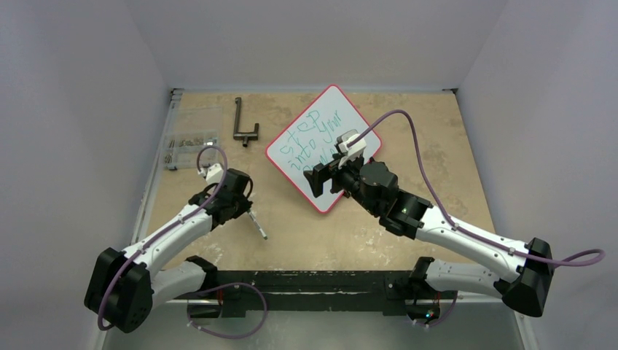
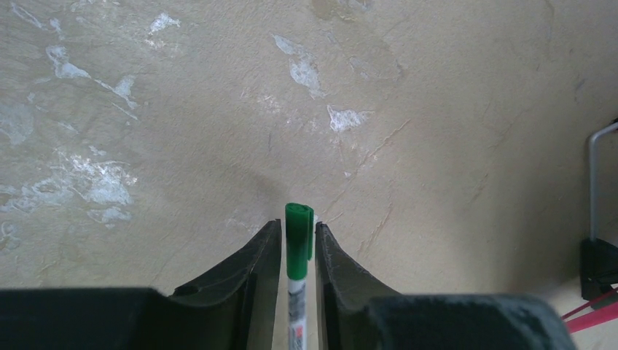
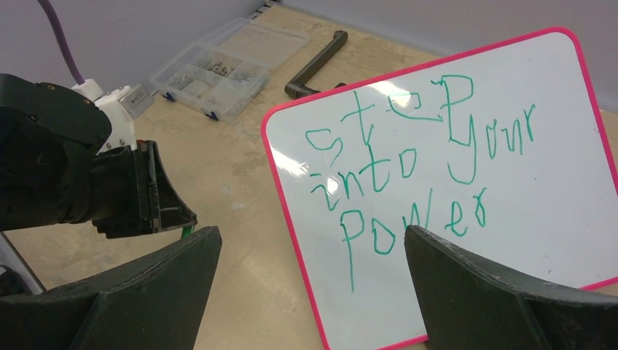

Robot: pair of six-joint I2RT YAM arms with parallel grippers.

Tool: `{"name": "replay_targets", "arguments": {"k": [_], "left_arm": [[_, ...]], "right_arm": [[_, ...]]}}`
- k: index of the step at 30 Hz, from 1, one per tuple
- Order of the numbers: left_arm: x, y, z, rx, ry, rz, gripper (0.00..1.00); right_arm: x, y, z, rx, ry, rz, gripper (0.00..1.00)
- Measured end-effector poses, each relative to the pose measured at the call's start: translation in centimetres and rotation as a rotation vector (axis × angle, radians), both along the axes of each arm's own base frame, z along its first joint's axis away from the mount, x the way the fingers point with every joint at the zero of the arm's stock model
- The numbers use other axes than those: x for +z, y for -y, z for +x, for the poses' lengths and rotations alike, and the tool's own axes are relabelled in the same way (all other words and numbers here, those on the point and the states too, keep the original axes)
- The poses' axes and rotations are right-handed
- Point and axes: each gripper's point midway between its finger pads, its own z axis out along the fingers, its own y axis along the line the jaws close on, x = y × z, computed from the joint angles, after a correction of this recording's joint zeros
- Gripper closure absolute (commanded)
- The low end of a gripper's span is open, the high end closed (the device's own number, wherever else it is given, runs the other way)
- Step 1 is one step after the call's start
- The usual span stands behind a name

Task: Write a sentence on the whiteboard
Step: Place the whiteboard marker at the center of the board, then reset both arms

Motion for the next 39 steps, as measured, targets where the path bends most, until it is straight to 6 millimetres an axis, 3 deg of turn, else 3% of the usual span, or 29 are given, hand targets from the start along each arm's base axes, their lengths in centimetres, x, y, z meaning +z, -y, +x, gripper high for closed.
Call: {"name": "replay_targets", "arguments": {"k": [6, 12, 16, 21, 25, 29, 33, 39], "left_arm": [[0.0, 0.0, -0.1, -0.019, -0.005, 0.010, 0.48], [1.4, 0.0, -0.3, -0.047, -0.001, 0.019, 0.39], [4.9, 0.0, 0.1, -0.086, 0.071, 0.019, 0.31], [11.5, -0.4, 0.5, -0.145, 0.255, 0.020, 0.19], [16.8, -0.7, 0.6, -0.208, 0.381, 0.042, 0.14], [21.0, -0.5, 0.5, -0.280, 0.467, 0.063, 0.10], [23.5, 0.0, -0.1, -0.372, 0.537, 0.075, 0.07], [25.0, 0.2, -0.7, -0.470, 0.603, 0.126, 0.00]], "right_arm": [[-0.1, 0.0, 0.0, -0.001, -0.006, -0.001, 0.01], [-0.1, 0.0, 0.0, -0.001, -0.006, -0.003, 0.01], [0.4, 0.2, -0.1, -0.001, -0.002, 0.003, 0.01], [2.4, 1.1, -0.8, -0.003, 0.025, 0.055, 0.01], [4.4, 2.0, -1.5, -0.007, 0.040, 0.130, 0.01], [5.7, 2.9, -1.7, -0.032, 0.042, 0.179, 0.01], [5.4, 3.7, -2.1, -0.044, 0.027, 0.176, 0.01], [3.8, 5.8, -3.5, -0.063, -0.016, 0.200, 0.01]]}}
